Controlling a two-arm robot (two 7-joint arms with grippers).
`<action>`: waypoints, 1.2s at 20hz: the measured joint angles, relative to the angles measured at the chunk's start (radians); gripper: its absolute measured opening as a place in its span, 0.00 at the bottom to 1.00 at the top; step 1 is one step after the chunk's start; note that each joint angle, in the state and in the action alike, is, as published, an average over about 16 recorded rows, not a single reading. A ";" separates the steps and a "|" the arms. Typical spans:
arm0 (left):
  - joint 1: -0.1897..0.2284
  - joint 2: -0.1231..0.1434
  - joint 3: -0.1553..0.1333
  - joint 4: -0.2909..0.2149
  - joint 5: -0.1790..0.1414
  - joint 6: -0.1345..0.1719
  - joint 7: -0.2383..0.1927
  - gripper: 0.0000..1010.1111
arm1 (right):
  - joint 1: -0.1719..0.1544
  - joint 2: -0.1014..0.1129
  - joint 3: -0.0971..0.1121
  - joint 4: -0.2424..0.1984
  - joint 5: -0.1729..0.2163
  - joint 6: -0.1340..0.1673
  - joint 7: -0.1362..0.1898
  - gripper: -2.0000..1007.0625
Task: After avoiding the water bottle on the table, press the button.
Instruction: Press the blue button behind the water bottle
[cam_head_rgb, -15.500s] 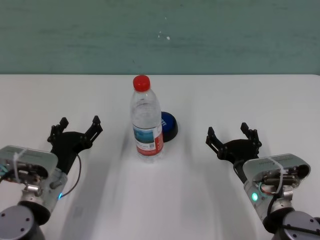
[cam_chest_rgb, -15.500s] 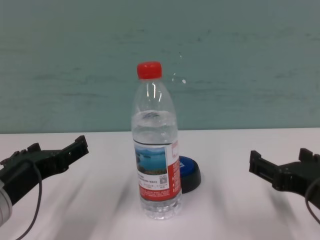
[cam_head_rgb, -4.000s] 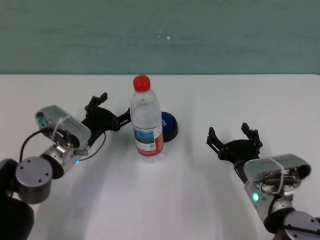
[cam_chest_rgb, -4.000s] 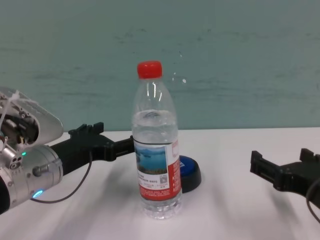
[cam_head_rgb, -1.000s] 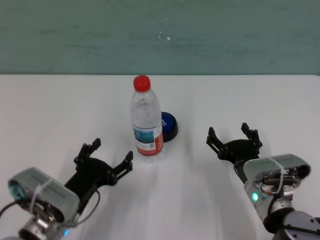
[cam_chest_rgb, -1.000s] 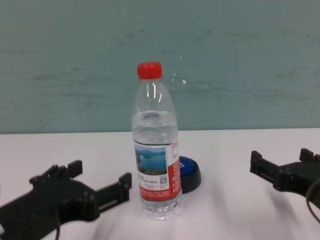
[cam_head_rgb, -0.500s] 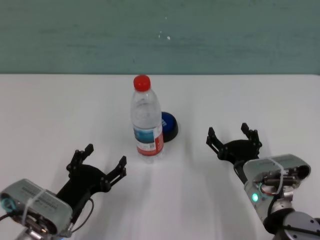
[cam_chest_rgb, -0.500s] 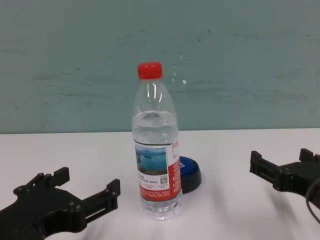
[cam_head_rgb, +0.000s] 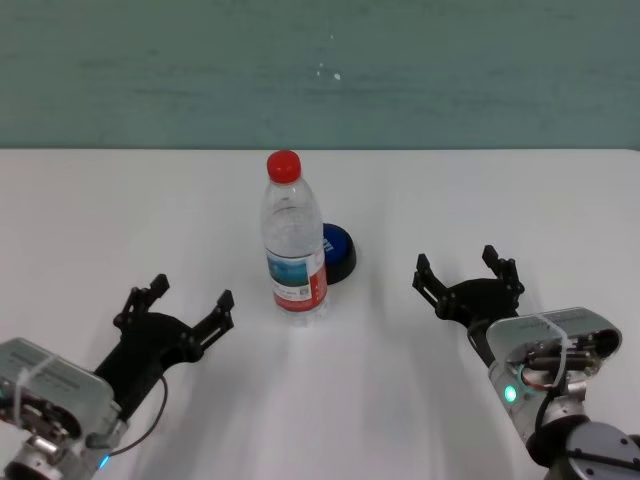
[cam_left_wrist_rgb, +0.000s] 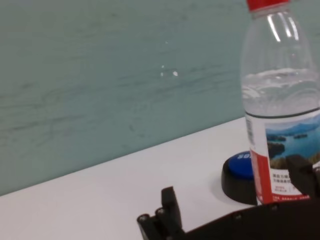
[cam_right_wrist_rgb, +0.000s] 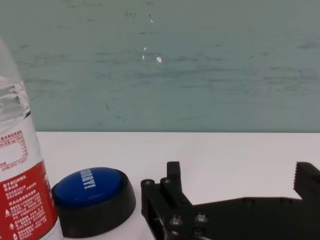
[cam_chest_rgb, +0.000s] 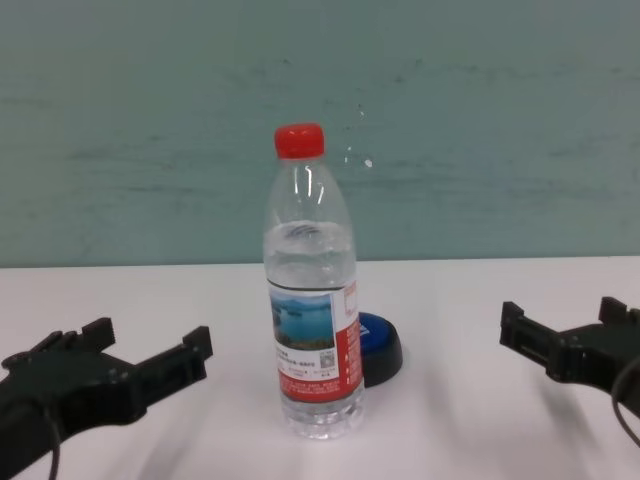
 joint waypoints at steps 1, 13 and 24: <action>-0.003 0.000 -0.002 0.002 -0.005 0.002 0.000 0.99 | 0.000 0.000 0.000 0.000 0.000 0.000 0.000 1.00; -0.023 0.000 0.003 0.027 0.008 0.010 0.015 0.99 | 0.000 0.000 0.000 0.000 0.000 0.000 0.000 1.00; -0.025 0.000 0.007 0.032 0.023 0.009 0.023 0.99 | 0.000 0.000 0.000 0.000 0.000 0.000 0.000 1.00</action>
